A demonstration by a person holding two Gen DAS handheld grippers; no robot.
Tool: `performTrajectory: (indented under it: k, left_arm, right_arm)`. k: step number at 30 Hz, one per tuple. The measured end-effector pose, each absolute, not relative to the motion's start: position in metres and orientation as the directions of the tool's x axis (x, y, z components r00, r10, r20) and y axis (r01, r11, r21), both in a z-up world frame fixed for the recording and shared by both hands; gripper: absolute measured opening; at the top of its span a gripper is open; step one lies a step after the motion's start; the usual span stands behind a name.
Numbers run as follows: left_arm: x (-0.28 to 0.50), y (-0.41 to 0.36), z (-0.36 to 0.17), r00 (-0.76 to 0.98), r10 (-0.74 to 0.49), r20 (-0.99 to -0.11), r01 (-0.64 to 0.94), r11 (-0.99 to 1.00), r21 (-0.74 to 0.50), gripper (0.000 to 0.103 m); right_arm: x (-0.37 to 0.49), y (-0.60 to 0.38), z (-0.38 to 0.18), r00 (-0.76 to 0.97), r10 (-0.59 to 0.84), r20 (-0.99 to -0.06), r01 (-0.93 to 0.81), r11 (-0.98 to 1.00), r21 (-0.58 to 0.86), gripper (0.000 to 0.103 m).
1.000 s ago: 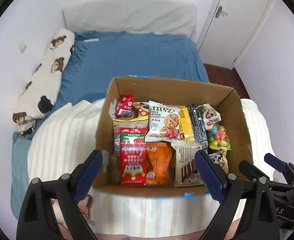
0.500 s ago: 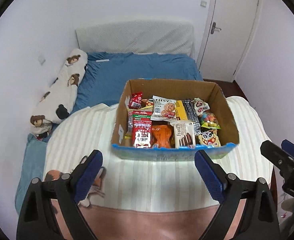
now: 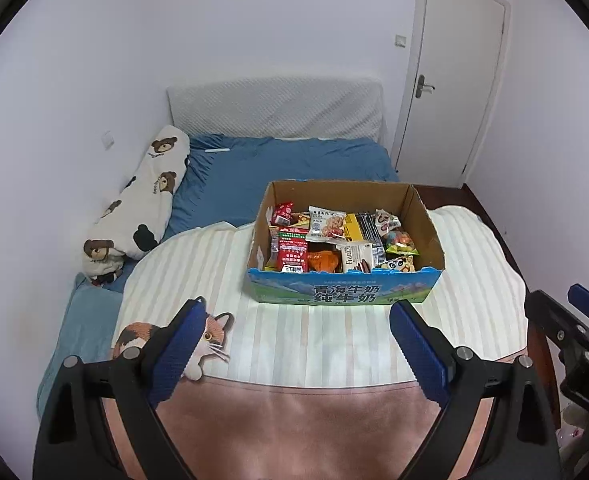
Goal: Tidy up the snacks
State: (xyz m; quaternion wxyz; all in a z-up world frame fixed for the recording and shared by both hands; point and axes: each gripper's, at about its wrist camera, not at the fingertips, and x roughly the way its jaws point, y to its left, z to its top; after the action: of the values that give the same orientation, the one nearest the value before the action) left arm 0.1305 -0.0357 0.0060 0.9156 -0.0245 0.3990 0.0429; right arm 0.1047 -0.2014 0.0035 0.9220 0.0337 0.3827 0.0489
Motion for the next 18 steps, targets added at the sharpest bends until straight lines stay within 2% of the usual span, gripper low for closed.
performTrajectory:
  k: [8, 10, 18]
  left_arm:
    - [0.109, -0.036, 0.017, 0.704, 0.065, -0.707, -0.095, 0.995, -0.003, 0.094]
    - [0.108, -0.036, 0.017, 0.706, 0.07, -0.705, -0.101, 0.995, -0.003, 0.103]
    - [0.132, -0.032, 0.003, 0.7, 0.073, -0.711, -0.127, 0.992, -0.023, 0.103]
  right_arm:
    - [0.074, -0.195, 0.019, 0.726, 0.116, -0.677, -0.091, 0.993, 0.073, 0.102]
    - [0.072, -0.194, 0.02, 0.733, 0.105, -0.672, -0.088, 0.994, 0.059, 0.103]
    - [0.094, -0.201, 0.01, 0.738, 0.068, -0.671, -0.052, 0.998, 0.044, 0.103]
